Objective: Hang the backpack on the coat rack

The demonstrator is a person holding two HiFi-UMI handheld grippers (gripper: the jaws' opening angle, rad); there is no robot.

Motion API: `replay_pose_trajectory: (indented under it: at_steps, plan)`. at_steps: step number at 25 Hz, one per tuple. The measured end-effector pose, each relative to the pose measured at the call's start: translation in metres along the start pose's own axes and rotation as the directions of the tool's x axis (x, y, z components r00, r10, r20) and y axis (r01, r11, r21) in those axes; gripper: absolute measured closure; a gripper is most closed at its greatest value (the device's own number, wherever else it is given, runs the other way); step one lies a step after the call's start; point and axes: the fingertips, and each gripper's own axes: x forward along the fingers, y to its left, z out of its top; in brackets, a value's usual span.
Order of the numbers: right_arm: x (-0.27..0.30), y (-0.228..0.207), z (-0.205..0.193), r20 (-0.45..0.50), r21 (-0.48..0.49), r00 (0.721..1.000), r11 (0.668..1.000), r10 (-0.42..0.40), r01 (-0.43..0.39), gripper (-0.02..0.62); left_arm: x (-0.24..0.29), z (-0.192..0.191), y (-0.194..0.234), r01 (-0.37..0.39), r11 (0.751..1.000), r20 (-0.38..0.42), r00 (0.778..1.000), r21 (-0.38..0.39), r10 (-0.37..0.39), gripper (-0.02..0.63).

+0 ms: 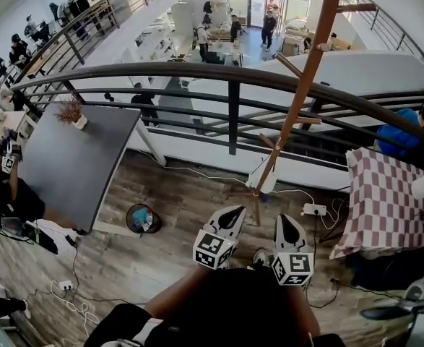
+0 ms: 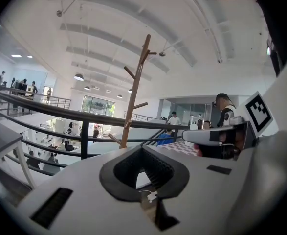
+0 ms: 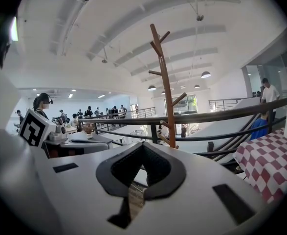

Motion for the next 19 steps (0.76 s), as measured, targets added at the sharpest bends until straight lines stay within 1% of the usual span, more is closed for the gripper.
replay_pose_trajectory:
  at_steps: [2, 4, 11, 19]
  plan:
    - [0.001, -0.001, 0.000, 0.002, 0.003, 1.000, 1.000, 0.004, -0.004, 0.583, 0.003, 0.000, -0.003, 0.011, 1.000, -0.003, 1.000, 0.012, -0.011, 0.598]
    - [0.003, -0.001, 0.001, 0.003, -0.002, 1.000, 1.000, 0.006, -0.006, 0.583, 0.004, 0.001, -0.005, 0.017, 1.000, -0.003, 1.000, 0.001, -0.017, 0.598]
    - [0.005, -0.001, 0.007, 0.009, -0.032, 1.000, 0.999, 0.004, -0.004, 0.583, 0.007, 0.004, -0.004, 0.018, 1.000, 0.004, 1.000, -0.004, -0.018, 0.598]
    - [0.003, -0.006, 0.003, 0.015, -0.040, 1.000, 0.999, 0.014, -0.013, 0.583, 0.013, -0.001, -0.013, 0.021, 1.000, -0.006, 1.000, -0.005, -0.021, 0.598]
